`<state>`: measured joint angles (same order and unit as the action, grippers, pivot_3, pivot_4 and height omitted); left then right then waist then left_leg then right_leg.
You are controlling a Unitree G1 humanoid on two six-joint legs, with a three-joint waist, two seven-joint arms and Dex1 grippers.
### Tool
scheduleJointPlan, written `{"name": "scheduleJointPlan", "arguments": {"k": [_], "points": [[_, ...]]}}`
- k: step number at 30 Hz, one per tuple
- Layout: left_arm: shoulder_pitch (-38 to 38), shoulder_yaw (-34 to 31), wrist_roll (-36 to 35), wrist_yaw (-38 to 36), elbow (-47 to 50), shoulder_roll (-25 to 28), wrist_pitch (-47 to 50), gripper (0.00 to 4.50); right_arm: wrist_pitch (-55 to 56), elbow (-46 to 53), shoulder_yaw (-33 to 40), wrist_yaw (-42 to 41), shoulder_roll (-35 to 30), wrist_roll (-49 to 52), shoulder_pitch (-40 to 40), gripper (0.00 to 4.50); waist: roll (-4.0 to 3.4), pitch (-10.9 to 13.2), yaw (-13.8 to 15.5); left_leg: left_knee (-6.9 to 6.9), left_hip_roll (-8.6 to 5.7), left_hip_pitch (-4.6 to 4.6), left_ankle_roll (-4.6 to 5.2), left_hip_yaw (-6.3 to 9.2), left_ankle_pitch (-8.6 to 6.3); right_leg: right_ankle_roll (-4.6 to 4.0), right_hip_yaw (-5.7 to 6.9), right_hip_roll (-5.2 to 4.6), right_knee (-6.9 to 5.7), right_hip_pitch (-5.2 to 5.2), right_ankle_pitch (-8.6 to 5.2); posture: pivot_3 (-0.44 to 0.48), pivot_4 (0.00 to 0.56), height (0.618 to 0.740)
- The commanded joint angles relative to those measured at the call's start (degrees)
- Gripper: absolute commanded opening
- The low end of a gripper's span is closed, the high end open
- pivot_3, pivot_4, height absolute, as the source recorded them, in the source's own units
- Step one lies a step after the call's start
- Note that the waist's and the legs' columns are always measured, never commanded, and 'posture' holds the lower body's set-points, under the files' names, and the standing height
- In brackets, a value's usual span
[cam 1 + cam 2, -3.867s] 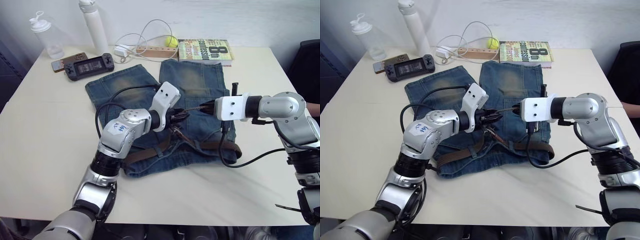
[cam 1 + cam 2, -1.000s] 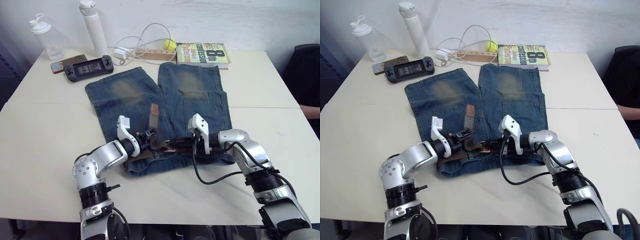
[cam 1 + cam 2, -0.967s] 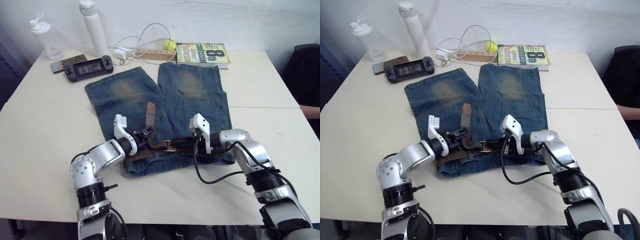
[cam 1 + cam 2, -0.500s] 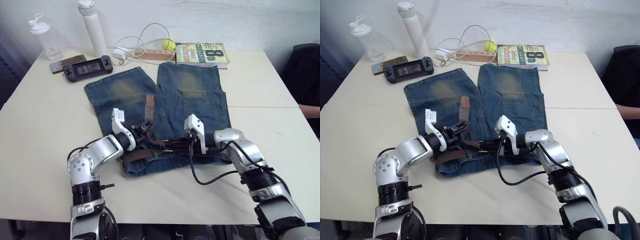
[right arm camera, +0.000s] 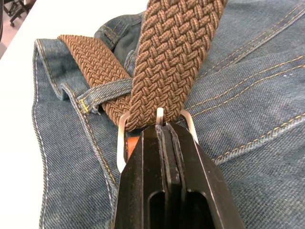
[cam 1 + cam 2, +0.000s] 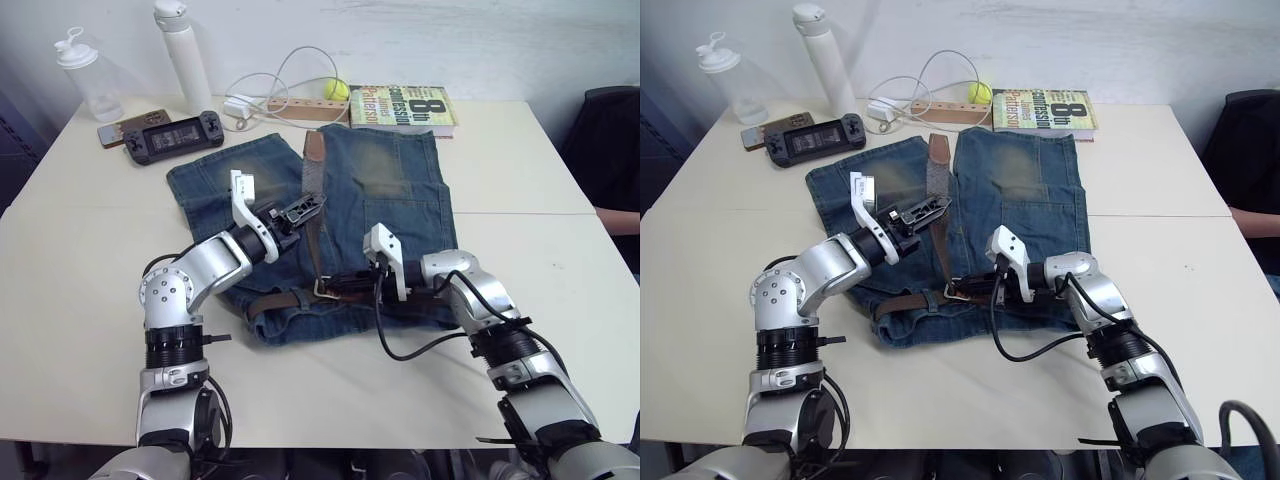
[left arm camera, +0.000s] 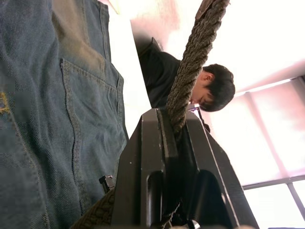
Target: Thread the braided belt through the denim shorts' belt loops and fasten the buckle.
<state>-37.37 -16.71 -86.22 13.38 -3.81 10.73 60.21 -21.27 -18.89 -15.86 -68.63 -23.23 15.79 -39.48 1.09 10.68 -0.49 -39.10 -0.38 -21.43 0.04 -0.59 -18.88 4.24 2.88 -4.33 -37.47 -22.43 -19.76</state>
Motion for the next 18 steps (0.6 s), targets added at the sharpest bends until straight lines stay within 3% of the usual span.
{"name": "scheduleJointPlan", "arguments": {"k": [1,8,14,18], "points": [[-0.29,-0.05,-0.35,-3.52,1.15,1.00,0.05,0.00,1.06,-5.19,-4.71,0.34,1.16,-5.47,0.36,0.09,0.00,0.00,-0.38,0.00,0.00,0.02,0.00,0.00,0.00,0.00,0.00,0.00,-0.01,0.02,0.00,0.000,0.150,0.735],[2.10,-2.01,1.44,-7.09,0.54,3.85,-0.93,0.00,0.80,-6.28,-11.97,-1.29,0.99,-12.86,-1.69,0.09,0.01,-0.03,-1.49,0.02,0.03,0.47,-0.07,0.01,0.00,-0.03,0.01,0.02,-0.14,0.19,-0.02,0.000,0.150,0.735],[3.77,-4.63,2.09,-10.21,1.43,7.67,-1.82,0.00,-4.44,-2.25,-17.91,-2.98,0.19,-18.31,-4.28,0.09,0.02,-0.06,-1.58,0.27,0.05,1.24,-0.24,0.13,-0.12,-0.13,0.05,0.03,0.03,0.89,-0.07,0.000,0.150,0.735],[7.27,-5.12,5.34,-13.82,2.97,11.02,-2.30,0.00,-8.04,0.21,-19.35,-2.94,0.34,-20.26,-6.38,0.09,0.04,-0.07,-1.69,0.37,0.05,1.27,-0.32,0.20,-0.17,-0.15,0.03,0.07,0.04,0.86,-0.08,0.000,0.150,0.735]]}}
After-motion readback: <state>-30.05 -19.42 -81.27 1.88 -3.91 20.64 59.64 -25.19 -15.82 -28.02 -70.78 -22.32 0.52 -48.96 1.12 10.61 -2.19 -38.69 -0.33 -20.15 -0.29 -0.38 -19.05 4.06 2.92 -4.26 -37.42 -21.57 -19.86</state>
